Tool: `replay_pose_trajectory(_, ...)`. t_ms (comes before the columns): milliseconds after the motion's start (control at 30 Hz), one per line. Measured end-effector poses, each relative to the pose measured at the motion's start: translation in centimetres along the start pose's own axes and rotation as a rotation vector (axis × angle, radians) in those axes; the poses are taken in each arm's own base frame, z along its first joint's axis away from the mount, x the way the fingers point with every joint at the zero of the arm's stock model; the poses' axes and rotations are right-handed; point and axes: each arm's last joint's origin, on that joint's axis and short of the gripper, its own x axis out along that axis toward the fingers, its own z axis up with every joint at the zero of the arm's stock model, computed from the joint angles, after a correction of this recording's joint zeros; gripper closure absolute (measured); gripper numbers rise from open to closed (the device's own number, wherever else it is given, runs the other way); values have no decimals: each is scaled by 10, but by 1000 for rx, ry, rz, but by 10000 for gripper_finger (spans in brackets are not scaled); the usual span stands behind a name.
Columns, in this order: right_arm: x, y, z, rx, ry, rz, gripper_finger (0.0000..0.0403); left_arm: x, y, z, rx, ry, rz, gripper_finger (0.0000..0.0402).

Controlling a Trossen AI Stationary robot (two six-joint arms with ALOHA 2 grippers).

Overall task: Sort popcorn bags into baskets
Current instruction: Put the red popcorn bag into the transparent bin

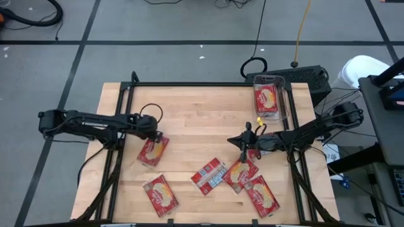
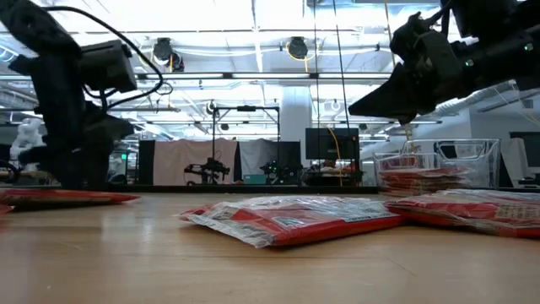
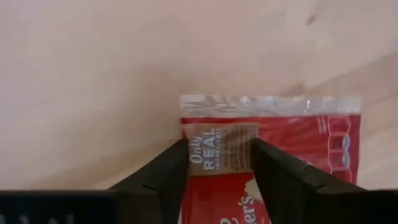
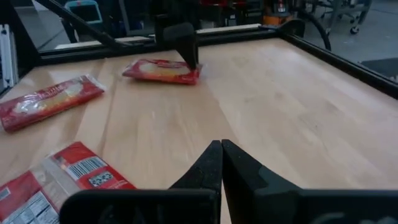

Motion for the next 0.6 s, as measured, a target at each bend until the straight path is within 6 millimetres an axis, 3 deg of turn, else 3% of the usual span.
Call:
replay_pose_trajectory(133, 0, 0, 2, 6, -24, 5, 403, 5, 2, 0, 36, -20, -23, 275)
replay_pose_trajectory(300, 0, 0, 3, 10, -30, -23, 403, 6, -7, 3, 155, -71, -120, 382)
replay_pose_trajectory(600, 0, -2, 6, 133, -77, -72, 403, -2, -30, 20, 277, -307, -328, 398)
